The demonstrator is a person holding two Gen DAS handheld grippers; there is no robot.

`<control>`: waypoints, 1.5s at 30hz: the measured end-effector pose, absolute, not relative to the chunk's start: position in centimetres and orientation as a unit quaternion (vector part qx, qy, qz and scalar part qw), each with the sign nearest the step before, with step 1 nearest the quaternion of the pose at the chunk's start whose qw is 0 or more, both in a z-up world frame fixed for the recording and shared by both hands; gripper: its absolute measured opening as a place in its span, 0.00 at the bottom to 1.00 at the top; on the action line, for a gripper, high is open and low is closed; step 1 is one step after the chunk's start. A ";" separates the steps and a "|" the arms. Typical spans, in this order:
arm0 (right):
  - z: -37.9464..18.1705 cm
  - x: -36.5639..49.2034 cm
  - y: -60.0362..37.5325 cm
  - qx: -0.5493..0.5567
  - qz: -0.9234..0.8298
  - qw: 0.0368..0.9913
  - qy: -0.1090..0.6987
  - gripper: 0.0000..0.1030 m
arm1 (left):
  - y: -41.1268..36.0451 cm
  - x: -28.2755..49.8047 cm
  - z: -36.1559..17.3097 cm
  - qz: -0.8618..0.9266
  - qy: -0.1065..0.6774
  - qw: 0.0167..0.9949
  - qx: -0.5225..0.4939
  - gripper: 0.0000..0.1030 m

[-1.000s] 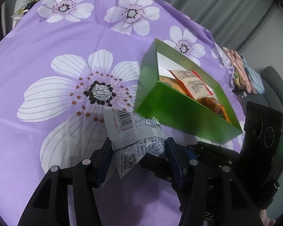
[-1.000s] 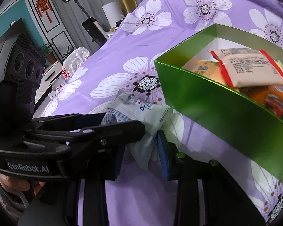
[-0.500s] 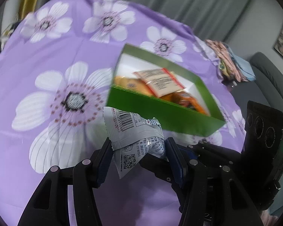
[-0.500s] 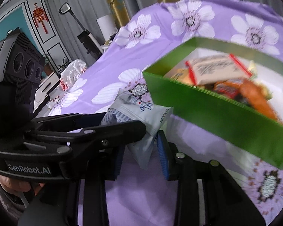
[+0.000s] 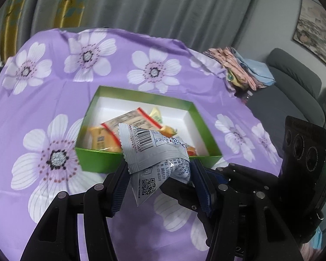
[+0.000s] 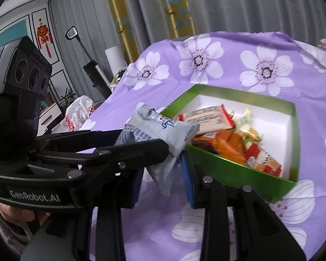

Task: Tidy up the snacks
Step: 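Carry the white bag over the green box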

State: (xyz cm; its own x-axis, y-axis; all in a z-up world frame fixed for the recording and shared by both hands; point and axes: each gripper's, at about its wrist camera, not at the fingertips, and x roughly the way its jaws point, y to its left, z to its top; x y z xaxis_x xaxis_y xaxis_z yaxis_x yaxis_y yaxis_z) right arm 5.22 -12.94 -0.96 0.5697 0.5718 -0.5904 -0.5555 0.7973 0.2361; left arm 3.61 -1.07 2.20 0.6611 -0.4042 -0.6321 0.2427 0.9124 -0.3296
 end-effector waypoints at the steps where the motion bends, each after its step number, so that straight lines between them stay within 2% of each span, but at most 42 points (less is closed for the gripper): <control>1: -0.8 5.1 -13.3 0.013 0.316 0.887 0.336 0.33 | -1.3 3.6 2.3 -0.180 0.371 0.905 -0.107 0.54; 20: 0.3 7.0 -18.8 0.048 0.296 0.902 0.311 0.33 | -7.5 6.6 4.2 -0.201 0.372 0.904 -0.065 0.54; 45: -0.5 12.0 -20.4 0.062 0.282 0.903 0.318 0.33 | -9.2 12.4 3.1 -0.207 0.386 0.897 -0.061 0.54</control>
State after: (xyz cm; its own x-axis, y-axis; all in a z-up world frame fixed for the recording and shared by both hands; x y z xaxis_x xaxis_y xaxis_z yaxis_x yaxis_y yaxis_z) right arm 12.00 -20.40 -0.54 0.6390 0.5490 -0.5387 -0.4706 0.8330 0.2908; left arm 12.39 -9.15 3.15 0.6164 -0.4181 -0.6673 0.3240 0.9070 -0.2690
